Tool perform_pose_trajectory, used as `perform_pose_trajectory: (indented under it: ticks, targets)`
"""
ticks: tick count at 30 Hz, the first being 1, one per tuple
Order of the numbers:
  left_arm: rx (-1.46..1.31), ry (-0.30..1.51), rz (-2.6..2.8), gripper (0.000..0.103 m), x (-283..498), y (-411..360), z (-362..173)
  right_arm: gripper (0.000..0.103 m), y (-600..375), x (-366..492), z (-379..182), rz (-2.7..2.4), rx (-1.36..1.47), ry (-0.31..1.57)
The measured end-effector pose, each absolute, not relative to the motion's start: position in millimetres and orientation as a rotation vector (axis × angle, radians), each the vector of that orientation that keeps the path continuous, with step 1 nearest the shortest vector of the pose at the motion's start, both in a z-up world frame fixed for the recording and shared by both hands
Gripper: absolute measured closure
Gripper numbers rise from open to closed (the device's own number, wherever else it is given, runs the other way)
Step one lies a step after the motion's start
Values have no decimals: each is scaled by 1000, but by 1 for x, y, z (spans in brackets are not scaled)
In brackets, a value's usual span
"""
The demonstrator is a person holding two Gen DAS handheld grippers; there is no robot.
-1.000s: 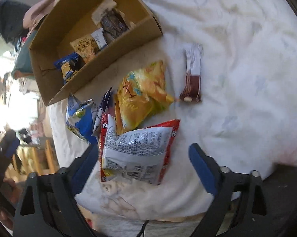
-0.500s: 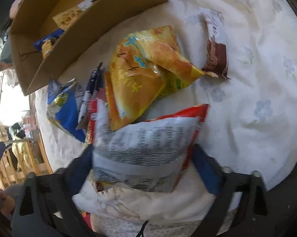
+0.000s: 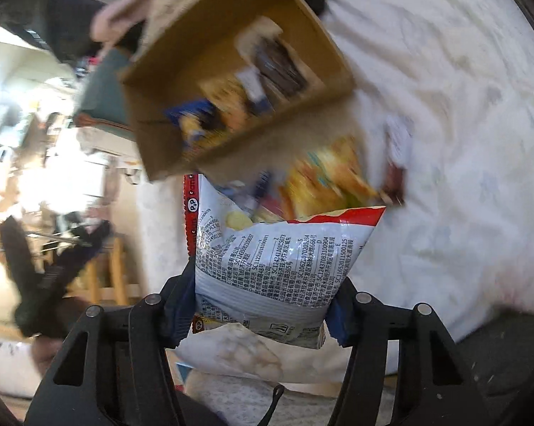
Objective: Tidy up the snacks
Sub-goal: 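Grasp the white-and-red chip bag with the right gripper, then grasp the blue rocket-print snack bag with the left gripper while the right holds the chip bag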
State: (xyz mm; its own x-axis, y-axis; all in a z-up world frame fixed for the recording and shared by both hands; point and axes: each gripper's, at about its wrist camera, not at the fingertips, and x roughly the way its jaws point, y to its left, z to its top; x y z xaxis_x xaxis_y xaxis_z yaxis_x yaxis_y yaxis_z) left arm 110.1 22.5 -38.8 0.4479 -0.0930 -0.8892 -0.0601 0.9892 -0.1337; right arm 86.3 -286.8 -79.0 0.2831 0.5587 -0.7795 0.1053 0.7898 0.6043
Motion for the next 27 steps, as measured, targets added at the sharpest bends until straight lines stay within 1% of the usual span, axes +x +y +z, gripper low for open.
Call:
perform_pose_trajectory:
  ticks: [3, 6, 13, 18, 25, 26, 27]
  targets:
    - [-155, 1126, -18, 7, 113, 22, -44, 41, -298, 95, -72, 334, 639, 1215]
    - [-141, 1151, -36, 7, 115, 16, -52, 41, -303, 96, -79, 318, 694, 1203]
    - [-24, 1286, -139, 7, 125, -26, -92, 41, -309, 102, -86, 297, 720, 1200]
    - [122, 1276, -216, 7, 142, -62, -108, 41, -313, 103, -89, 303, 747, 1202]
    - [172, 1301, -282, 8, 154, -84, -128, 40, -309, 107, -88, 305, 714, 1203]
    - [199, 1298, -276, 10, 156, -85, -132, 40, -309, 108, -89, 308, 719, 1204]
    - [220, 1296, -264, 17, 158, -85, -136, 40, -309, 109, -89, 311, 722, 1204]
